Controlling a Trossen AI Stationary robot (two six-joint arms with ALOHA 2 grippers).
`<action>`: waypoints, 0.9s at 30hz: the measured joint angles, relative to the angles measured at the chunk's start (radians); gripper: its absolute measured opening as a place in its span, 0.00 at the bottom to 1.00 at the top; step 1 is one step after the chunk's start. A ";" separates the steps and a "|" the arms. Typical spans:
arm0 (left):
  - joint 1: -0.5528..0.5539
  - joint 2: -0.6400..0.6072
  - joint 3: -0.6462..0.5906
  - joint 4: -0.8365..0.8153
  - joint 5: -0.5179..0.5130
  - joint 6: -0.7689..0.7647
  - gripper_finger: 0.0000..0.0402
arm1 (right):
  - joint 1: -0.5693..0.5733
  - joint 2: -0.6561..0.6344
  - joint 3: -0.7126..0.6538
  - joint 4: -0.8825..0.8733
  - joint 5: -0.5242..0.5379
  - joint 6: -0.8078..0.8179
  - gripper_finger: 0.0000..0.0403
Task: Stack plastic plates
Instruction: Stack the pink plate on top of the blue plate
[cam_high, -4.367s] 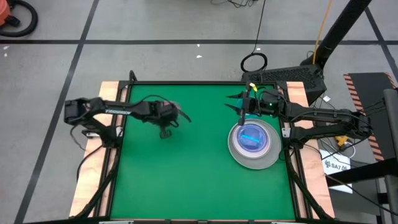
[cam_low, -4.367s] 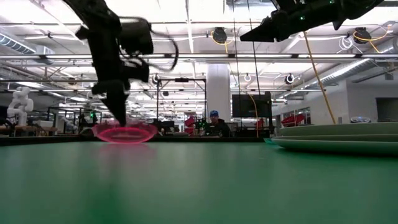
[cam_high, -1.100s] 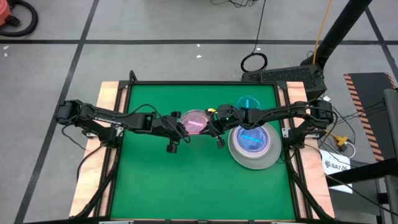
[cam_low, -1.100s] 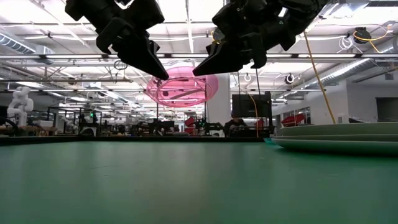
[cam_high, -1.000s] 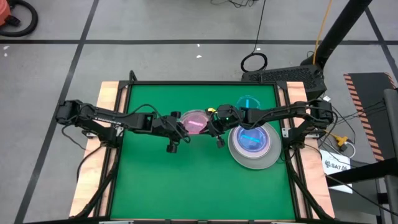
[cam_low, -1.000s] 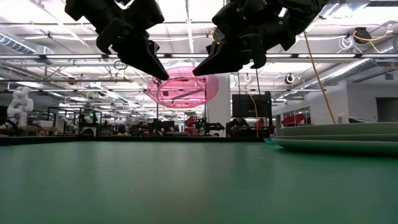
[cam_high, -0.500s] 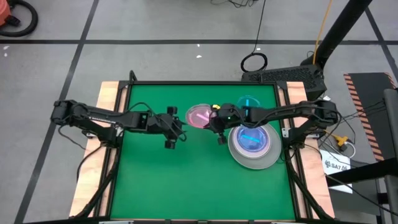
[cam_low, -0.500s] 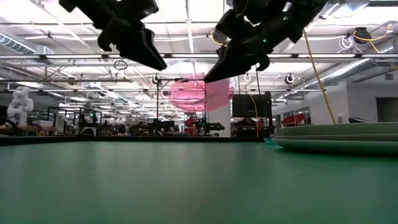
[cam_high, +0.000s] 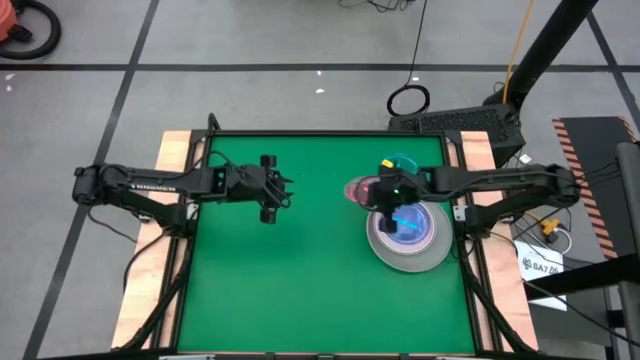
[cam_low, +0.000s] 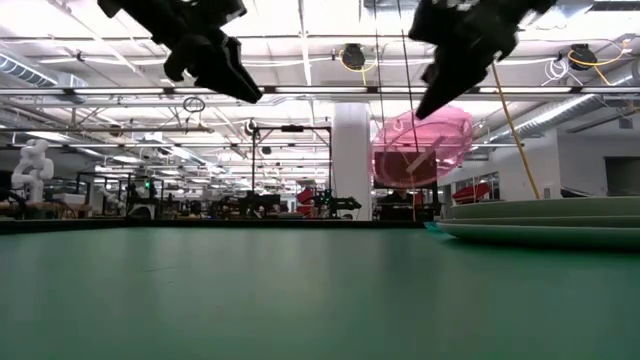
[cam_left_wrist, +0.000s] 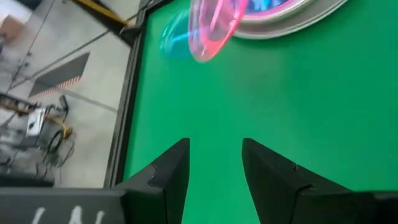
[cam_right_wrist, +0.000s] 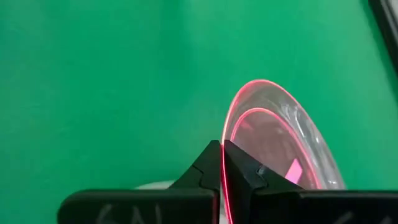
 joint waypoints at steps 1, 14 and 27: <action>0.016 -0.001 0.000 -0.007 0.000 0.000 0.38 | 0.014 -0.020 0.000 -0.029 0.017 0.032 0.00; 0.173 -0.001 0.000 -0.128 -0.001 -0.085 0.38 | 0.166 -0.109 0.000 -0.325 0.087 0.452 0.00; 0.187 -0.001 0.000 -0.193 0.000 -0.111 0.38 | 0.243 -0.088 0.000 -0.376 0.155 0.606 0.01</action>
